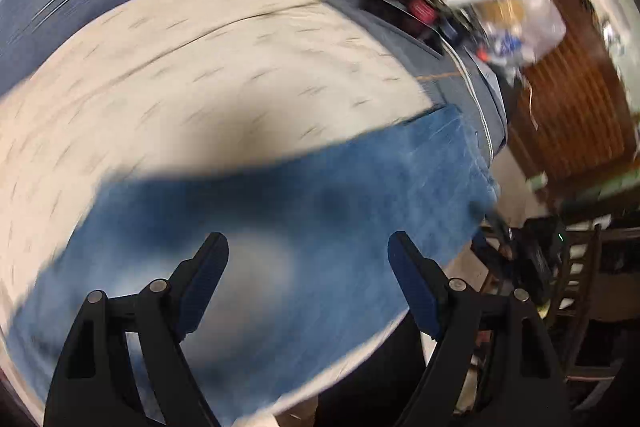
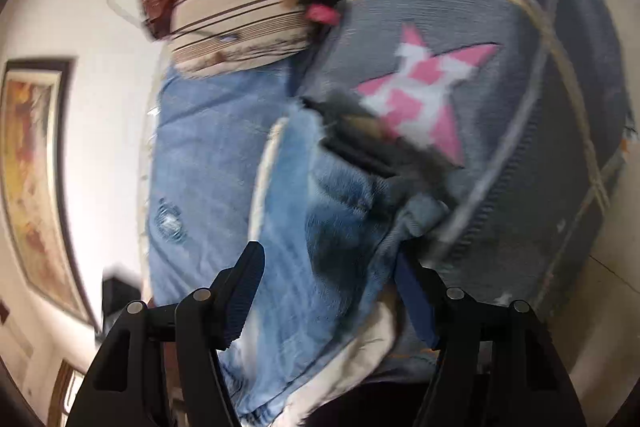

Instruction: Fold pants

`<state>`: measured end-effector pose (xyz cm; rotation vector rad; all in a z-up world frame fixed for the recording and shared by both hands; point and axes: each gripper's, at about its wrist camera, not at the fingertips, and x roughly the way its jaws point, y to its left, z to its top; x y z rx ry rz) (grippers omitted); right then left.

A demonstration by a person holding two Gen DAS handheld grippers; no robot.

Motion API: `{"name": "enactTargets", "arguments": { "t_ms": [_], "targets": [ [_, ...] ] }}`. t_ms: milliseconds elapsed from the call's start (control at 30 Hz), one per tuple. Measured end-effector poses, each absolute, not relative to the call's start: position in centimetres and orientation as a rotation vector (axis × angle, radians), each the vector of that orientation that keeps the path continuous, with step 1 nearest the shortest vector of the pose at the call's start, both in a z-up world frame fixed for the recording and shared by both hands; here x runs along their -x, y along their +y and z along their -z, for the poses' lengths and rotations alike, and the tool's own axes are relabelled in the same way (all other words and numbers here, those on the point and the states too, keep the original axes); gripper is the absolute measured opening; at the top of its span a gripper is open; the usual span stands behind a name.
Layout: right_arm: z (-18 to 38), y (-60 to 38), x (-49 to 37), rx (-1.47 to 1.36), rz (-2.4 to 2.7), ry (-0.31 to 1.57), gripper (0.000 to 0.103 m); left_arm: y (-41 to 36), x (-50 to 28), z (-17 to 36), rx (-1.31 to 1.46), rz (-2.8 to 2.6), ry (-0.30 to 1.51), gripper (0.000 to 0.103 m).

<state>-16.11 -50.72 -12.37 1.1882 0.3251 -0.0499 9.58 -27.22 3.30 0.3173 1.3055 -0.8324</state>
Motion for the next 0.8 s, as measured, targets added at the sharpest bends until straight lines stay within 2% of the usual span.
{"name": "enactTargets", "arguments": {
  "t_ms": [133, 267, 467, 500, 533, 567, 700, 800],
  "targets": [
    [11.9, -50.9, 16.1, -1.137, 0.026, 0.266, 0.068, -36.0, -10.5, -1.9, -0.411, 0.872, 1.306, 0.082],
    [13.1, -51.3, 15.3, -1.137, 0.032, 0.308, 0.065, -41.8, -11.7, 0.7, -0.456, 0.879, 1.367, 0.082],
    [14.5, -51.7, 15.2, -1.155, -0.019, 0.284, 0.065, -45.8, -11.7, 3.9, -0.501, 0.941, 1.469, 0.082],
    [14.6, -51.8, 15.3, -1.160, -0.026, 0.279, 0.064, -46.2, -11.4, 4.3, -0.523, 0.952, 1.474, 0.085],
    [14.9, -51.9, 15.4, -1.171, -0.035, 0.268, 0.064, -46.6, -10.9, 4.5, -0.546, 0.961, 1.460, 0.092],
    [15.0, -51.9, 15.6, -1.178, -0.042, 0.260, 0.064, -46.8, -10.2, 4.3, -0.553, 0.997, 1.438, 0.093],
    [15.2, -51.8, 15.9, -1.196, -0.053, 0.229, 0.064, -47.2, -7.3, 3.8, -0.565, 1.194, 1.447, 0.093],
    [15.4, -51.8, 15.9, -1.200, -0.049, 0.219, 0.062, -47.6, -5.4, 3.9, -0.663, 1.215, 1.361, 0.092]
  ]
}}
